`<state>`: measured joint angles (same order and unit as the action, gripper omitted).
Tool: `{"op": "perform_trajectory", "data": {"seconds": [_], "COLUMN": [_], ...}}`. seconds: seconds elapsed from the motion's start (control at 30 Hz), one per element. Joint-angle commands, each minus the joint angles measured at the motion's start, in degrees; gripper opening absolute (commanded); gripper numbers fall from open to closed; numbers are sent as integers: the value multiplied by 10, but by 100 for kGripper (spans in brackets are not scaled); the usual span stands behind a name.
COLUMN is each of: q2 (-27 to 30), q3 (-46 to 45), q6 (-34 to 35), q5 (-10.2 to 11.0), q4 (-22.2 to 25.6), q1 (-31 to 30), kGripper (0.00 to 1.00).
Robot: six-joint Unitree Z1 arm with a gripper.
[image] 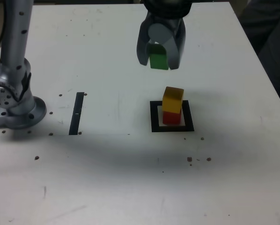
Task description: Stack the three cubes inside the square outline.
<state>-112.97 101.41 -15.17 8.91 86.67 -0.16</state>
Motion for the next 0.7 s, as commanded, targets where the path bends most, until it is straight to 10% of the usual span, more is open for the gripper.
{"op": "perform_trajectory", "data": {"seconds": [0.0, 0.67], "q2": [0, -38], "q3": [4, 33], "q6": [6, 54], "q5": [-4, -39], "q4": [2, 8], "q1": [-7, -80], "kGripper": [36, 36]}}
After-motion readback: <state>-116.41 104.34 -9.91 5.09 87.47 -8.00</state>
